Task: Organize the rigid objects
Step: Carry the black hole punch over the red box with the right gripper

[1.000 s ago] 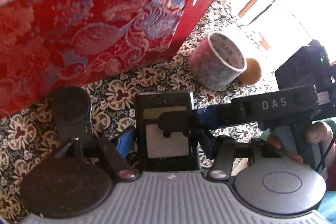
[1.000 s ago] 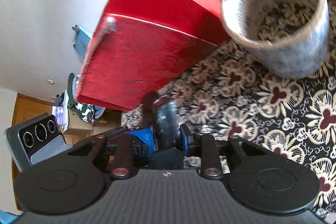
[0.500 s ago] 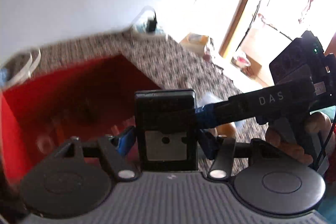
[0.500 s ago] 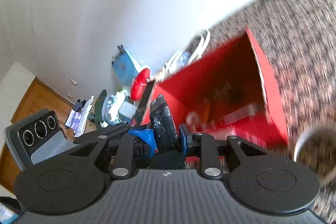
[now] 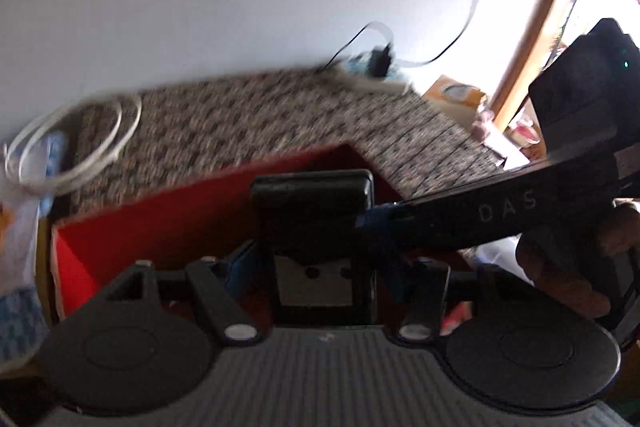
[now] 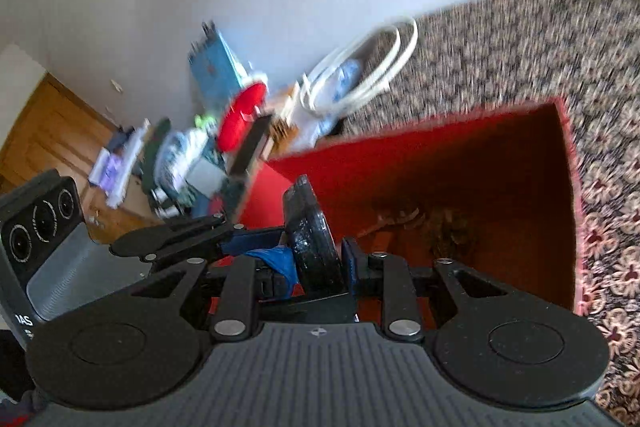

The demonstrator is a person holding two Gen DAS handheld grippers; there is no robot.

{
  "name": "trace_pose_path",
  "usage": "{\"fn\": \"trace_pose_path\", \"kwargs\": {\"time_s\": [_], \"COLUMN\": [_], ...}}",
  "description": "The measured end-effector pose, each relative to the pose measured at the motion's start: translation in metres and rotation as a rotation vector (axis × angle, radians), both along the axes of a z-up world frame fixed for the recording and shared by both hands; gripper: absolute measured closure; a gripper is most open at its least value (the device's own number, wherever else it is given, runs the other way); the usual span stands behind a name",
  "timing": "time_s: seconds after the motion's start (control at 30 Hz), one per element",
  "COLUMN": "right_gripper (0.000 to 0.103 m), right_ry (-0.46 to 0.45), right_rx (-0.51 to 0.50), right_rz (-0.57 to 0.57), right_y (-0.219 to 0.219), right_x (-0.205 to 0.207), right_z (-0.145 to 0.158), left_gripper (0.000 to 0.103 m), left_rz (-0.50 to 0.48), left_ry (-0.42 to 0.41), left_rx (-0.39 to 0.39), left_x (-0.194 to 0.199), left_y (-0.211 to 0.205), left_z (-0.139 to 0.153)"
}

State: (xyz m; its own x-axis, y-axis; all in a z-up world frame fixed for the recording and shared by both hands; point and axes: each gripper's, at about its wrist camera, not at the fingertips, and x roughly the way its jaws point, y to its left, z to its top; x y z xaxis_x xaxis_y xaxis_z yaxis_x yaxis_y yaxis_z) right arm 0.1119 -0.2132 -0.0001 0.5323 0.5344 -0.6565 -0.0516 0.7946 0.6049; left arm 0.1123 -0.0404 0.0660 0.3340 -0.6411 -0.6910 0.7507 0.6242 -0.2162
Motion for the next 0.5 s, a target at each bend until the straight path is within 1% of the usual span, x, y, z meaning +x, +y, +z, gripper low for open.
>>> {"fn": "trace_pose_path", "kwargs": {"time_s": [0.03, 0.13, 0.2, 0.3, 0.43, 0.5], "right_gripper": [0.095, 0.097, 0.097, 0.098, 0.096, 0.093], "right_ry": [0.034, 0.126, 0.163, 0.181, 0.209, 0.24], "right_rx": [-0.01, -0.022, -0.051, -0.088, -0.107, -0.056], "right_rz": [0.02, 0.075, 0.116, 0.148, 0.125, 0.121], "right_y": [0.003, 0.011, 0.021, 0.03, 0.031, 0.025], "right_x": [0.006, 0.02, 0.025, 0.03, 0.037, 0.039], "right_z": [-0.008, -0.026, -0.034, -0.04, -0.044, -0.048], "left_gripper": [0.045, 0.045, 0.046, 0.048, 0.048, 0.05], "left_rz": [0.011, 0.031, 0.041, 0.045, 0.054, 0.064], "left_ry": [0.02, 0.061, 0.07, 0.053, 0.065, 0.074], "left_rx": [0.02, 0.079, 0.129, 0.187, 0.207, 0.211], "left_x": [0.011, 0.02, 0.021, 0.017, 0.022, 0.024], "left_y": [-0.005, -0.008, -0.013, -0.016, -0.018, -0.018], "left_z": [-0.015, -0.037, -0.051, -0.064, -0.069, -0.07]}}
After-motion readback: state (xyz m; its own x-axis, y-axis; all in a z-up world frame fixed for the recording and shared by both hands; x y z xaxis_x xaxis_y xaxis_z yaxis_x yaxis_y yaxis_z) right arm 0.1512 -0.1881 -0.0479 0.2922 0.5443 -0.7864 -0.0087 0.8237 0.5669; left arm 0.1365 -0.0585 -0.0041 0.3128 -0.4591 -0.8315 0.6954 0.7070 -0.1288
